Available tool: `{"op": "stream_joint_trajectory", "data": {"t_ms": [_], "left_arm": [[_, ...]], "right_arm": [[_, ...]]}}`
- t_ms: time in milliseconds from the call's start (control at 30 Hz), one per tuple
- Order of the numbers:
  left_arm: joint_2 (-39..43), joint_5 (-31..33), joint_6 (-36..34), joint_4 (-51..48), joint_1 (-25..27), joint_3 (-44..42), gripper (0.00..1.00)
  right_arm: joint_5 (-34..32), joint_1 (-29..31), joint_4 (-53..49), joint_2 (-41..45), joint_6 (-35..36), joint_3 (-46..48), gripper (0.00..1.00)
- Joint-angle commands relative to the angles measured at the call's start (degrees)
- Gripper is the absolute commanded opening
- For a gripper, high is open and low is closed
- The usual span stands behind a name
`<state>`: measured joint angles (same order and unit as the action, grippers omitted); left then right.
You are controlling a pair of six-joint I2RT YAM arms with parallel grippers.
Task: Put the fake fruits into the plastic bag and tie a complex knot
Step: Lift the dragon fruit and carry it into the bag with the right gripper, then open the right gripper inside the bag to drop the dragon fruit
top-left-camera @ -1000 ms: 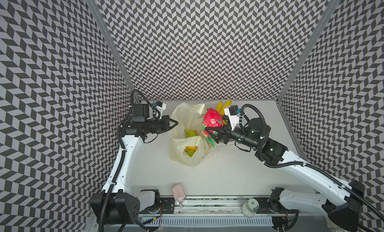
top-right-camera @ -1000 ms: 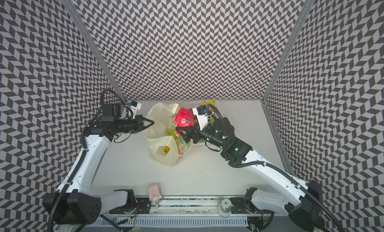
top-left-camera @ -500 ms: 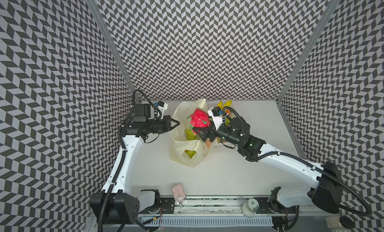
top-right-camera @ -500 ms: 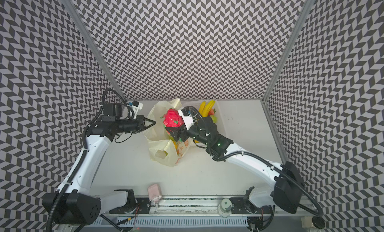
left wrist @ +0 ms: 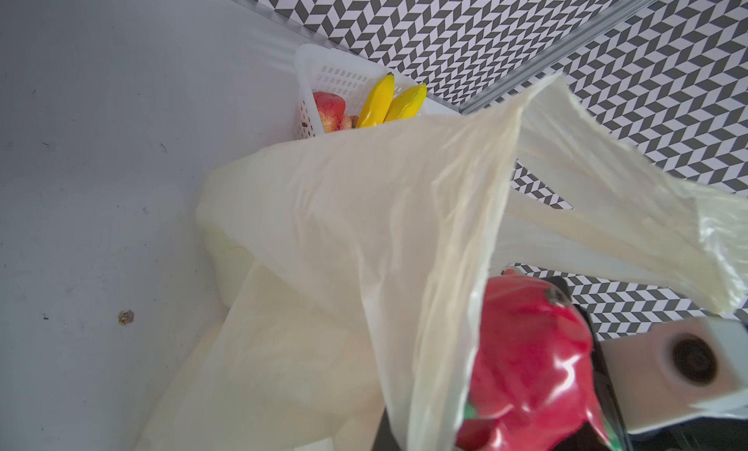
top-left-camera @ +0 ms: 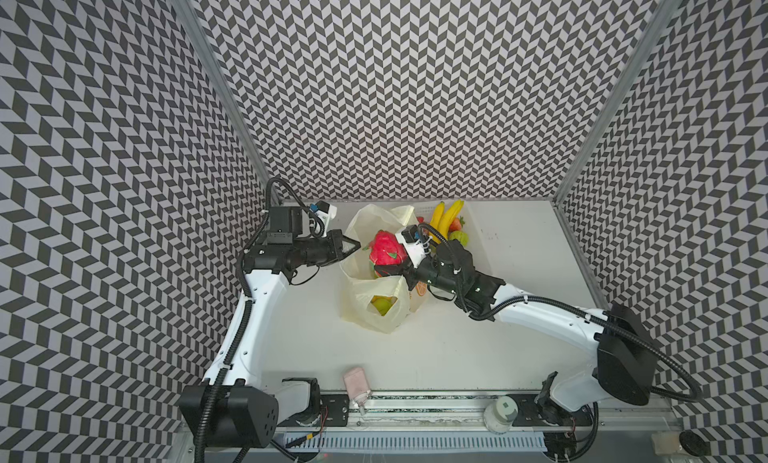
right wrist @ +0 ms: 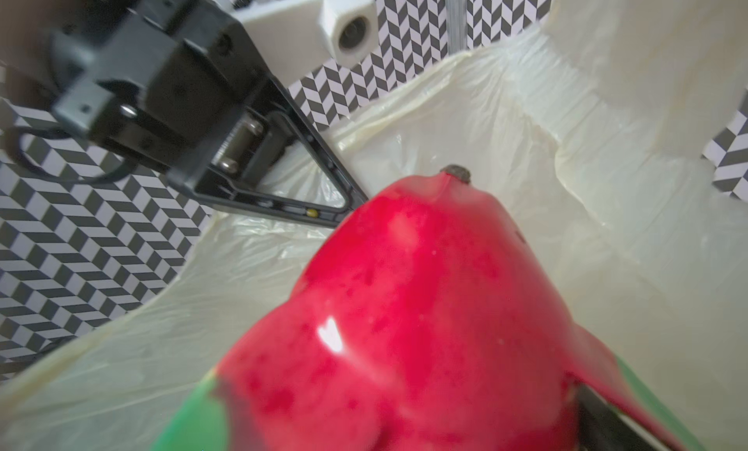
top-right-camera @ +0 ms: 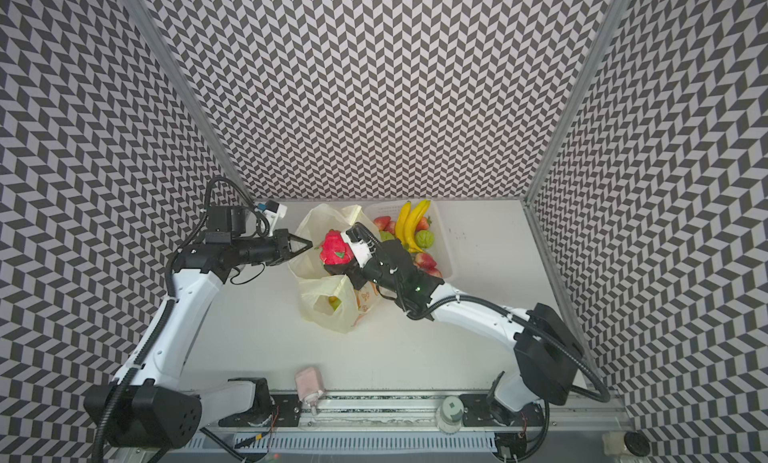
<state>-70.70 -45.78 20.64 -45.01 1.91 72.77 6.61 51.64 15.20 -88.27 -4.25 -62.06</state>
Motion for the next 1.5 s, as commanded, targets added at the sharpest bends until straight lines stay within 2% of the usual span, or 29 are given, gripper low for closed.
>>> {"op": "stream_joint_trajectory", "data": {"t_ms": [0, 633, 700, 867, 1033, 1467], "left_arm": [[1.6, -0.6, -0.1, 1.1, 0.3, 0.0, 0.0], [1.8, -0.2, -0.3, 1.2, 0.3, -0.5, 0.0], [1.8, -0.2, -0.2, 1.3, 0.3, -0.5, 0.0], [1.8, -0.2, -0.2, 1.3, 0.3, -0.5, 0.0], [1.8, -0.2, -0.1, 1.3, 0.3, -0.4, 0.0], [1.7, 0.0, -0.3, 1.2, 0.3, -0.4, 0.0]], "right_arm": [[-1.6, 0.4, 5.7, -1.4, 1.3, -2.7, 0.55], [-2.0, 0.3, 2.3, -7.5, -2.0, -5.6, 0.65], [-1.9, 0.4, 1.7, -7.9, -1.9, -6.1, 0.69], [-1.2, 0.4, 0.1, -8.3, -1.6, -7.1, 0.9], [-1.5, 0.3, -0.4, -8.0, -1.3, -7.1, 0.98], [-2.5, 0.3, -0.9, -4.5, -1.3, -5.2, 0.99]]}}
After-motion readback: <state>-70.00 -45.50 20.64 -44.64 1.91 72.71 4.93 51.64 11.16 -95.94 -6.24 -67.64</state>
